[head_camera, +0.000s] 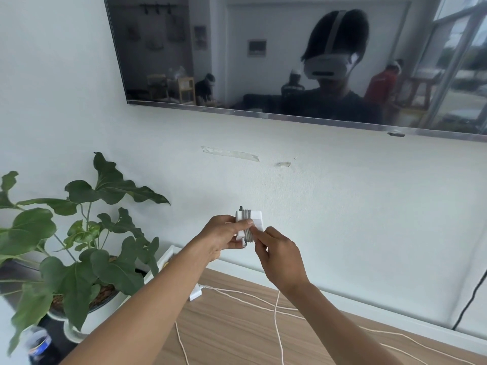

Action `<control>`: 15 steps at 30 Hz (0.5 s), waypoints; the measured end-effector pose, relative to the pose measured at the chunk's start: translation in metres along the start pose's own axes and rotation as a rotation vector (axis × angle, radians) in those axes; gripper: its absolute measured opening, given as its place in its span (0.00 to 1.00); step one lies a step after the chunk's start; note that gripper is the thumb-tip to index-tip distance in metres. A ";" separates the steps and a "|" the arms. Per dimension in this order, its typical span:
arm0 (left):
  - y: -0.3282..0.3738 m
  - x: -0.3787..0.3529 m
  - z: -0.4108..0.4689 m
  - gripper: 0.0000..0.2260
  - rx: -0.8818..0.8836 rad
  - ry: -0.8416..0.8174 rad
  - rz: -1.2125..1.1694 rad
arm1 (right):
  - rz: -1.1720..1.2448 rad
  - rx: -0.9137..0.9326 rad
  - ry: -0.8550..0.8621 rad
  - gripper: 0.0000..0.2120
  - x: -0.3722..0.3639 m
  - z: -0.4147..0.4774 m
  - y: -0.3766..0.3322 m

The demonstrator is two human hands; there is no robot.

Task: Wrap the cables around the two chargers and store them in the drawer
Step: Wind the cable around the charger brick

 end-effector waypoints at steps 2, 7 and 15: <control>-0.001 -0.001 0.001 0.12 -0.016 0.029 0.016 | 0.037 -0.017 0.000 0.16 -0.001 -0.002 0.004; -0.001 0.000 0.002 0.05 -0.108 0.143 -0.011 | 0.398 -0.212 0.076 0.08 -0.002 -0.009 0.016; 0.007 -0.007 -0.004 0.06 -0.191 0.024 -0.045 | 0.678 -0.541 -0.041 0.09 -0.008 -0.009 0.036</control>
Point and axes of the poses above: each hand's wrist, its own z-axis towards the middle knuckle, its own x-axis out of the back of the hand, y = z × x, the point moved 5 cm from there along z, towards the middle knuckle
